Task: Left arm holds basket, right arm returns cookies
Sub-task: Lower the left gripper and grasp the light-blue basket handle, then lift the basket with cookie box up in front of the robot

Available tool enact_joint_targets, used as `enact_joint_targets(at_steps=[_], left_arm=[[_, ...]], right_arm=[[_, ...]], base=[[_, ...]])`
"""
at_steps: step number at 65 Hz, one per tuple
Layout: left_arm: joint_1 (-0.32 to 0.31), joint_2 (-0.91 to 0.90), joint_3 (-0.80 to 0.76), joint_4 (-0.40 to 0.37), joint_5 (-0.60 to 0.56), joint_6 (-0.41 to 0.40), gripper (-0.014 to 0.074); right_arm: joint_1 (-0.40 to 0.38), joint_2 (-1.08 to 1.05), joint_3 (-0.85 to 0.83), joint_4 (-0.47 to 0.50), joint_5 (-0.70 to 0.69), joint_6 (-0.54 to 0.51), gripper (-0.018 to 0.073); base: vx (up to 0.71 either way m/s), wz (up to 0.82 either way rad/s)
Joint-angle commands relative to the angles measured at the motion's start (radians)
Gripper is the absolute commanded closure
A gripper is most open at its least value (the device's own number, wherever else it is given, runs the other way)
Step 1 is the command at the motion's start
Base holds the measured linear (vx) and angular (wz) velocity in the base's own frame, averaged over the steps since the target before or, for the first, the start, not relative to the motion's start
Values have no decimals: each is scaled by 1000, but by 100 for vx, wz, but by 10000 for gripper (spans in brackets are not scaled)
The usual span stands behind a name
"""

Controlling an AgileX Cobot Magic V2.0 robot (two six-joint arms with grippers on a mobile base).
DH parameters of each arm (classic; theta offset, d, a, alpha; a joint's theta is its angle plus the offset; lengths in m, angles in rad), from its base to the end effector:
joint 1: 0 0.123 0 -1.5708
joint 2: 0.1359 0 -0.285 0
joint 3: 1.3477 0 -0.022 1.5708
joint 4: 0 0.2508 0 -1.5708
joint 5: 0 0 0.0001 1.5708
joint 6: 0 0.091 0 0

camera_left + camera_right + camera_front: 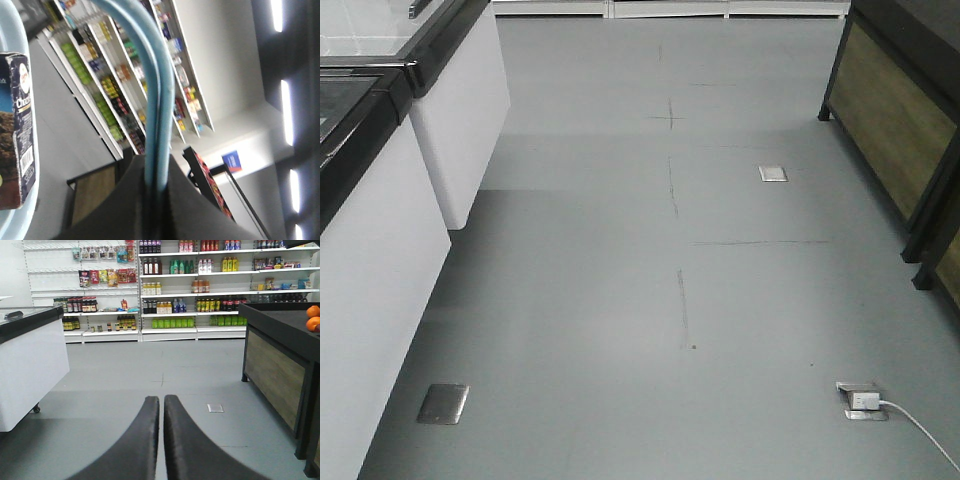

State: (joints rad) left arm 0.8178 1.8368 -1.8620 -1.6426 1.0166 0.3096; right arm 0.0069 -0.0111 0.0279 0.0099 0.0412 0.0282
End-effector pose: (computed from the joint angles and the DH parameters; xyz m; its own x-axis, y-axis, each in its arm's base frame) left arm 0.3334 0.2428 0.4462 -0.1491 -0.9221 -0.3571 0.1830 0.3292 -0.9264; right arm 0.0568 0.0004 0.2006 0.0289 0.0383 -0.9988 -0.0084 0.9992 0.0381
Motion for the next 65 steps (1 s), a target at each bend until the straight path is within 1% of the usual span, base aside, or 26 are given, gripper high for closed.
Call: enact_joint_targets(at_steps=[1, 6, 8, 11, 20, 23, 27, 31, 36, 41, 45, 48, 54, 59, 65], left_arm=[[-95, -79, -40, -138, 59, 30, 601], [-172, -89, -35, -130, 91, 55, 601], [-213, -91, -35, -126, 102, 69, 601], [-264, -96, -35, -109, 114, 76, 601], [-429, -99, -35, -38, 162, 90, 601], [-474, -99, -34, 1, 174, 98, 601], [-538, -109, -5, 35, 169, 101, 601], [-595, -135, 69, 40, 132, 129, 601], [-661, -184, 199, 32, 58, 169, 601], [-719, -234, 347, -2, -1, 226, 599], [-770, -267, 465, -42, -16, 293, 600], [-796, -283, 539, -80, -13, 350, 600], [-838, -302, 690, -141, -11, 431, 600], [-857, -306, 791, -141, -11, 456, 600], [-880, -306, 890, -141, 6, 509, 600]], right_arm=[[-7, -14, 18, -10, -73, -5, 566], [-7, -14, 18, -10, -73, -5, 566], [-7, -14, 18, -10, -73, -5, 566], [-7, -14, 18, -10, -72, -5, 566], [-7, -14, 18, -10, -72, -5, 566], [-7, -14, 18, -10, -72, -5, 566], [-7, -14, 18, -10, -72, -5, 566], [-7, -14, 18, -10, -72, -5, 566], [-7, -14, 18, -10, -72, -5, 566], [-7, -14, 18, -10, -72, -5, 566], [-7, -14, 18, -10, -72, -5, 566], [-7, -14, 18, -10, -72, -5, 566], [-7, -14, 18, -10, -72, -5, 566], [-7, -14, 18, -10, -72, -5, 566], [-7, -14, 18, -10, -72, -5, 566]], base=[[0, 0], [0, 0], [0, 0], [0, 0], [0, 0], [0, 0], [0, 0], [0, 0], [0, 0], [0, 0], [0, 0], [0, 0], [0, 0], [0, 0], [0, 0]])
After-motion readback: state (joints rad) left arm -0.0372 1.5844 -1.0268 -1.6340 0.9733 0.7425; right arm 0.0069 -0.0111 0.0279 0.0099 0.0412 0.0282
